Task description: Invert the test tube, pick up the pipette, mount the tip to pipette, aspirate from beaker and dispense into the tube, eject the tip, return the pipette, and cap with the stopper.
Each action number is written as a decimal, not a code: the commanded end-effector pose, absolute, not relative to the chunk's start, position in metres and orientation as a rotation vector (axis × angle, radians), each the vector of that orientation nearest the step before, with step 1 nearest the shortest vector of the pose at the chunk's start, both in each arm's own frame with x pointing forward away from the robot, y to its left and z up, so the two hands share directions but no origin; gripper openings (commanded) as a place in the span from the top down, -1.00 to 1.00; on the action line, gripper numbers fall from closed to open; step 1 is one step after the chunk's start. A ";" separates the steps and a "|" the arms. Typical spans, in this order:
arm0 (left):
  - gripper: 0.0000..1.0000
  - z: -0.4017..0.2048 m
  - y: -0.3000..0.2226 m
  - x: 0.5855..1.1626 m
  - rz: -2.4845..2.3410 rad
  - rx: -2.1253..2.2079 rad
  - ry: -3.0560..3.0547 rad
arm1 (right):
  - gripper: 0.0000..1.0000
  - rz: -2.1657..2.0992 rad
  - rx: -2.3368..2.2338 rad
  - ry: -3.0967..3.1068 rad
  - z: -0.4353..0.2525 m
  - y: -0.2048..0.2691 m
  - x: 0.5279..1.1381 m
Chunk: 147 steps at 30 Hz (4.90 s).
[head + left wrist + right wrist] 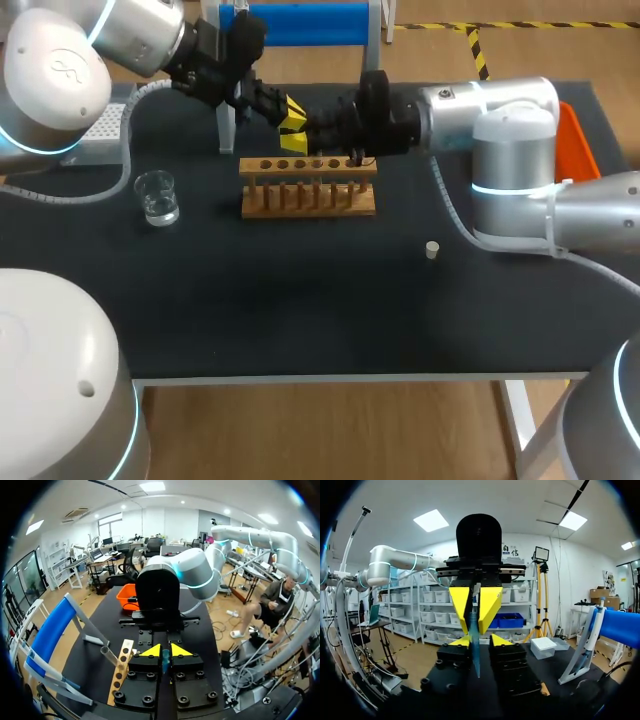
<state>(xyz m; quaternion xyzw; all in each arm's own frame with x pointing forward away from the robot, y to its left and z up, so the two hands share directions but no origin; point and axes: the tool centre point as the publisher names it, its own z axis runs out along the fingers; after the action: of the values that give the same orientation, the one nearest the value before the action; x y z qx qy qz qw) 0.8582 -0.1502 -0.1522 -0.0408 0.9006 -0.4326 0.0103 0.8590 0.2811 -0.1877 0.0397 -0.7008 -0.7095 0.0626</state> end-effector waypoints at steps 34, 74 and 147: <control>-1.00 -0.151 -0.150 0.857 -1.347 -0.125 2.819 | 1.00 -2.144 0.128 -2.155 -0.188 0.158 0.834; -1.00 -0.151 -0.150 0.857 -1.347 -0.125 2.819 | 1.00 -2.153 0.026 -2.175 -0.217 0.029 0.809; -1.00 -0.157 0.010 1.002 -0.935 -1.226 1.824 | 1.00 -2.153 0.026 -2.175 -0.217 0.029 0.809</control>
<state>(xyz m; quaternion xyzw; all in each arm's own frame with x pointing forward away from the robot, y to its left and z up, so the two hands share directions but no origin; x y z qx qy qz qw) 0.9992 0.0166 -0.1548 -0.4371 0.7431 -0.4110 0.2965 0.8099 0.0295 -0.2180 0.0084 -0.7093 -0.7037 0.0408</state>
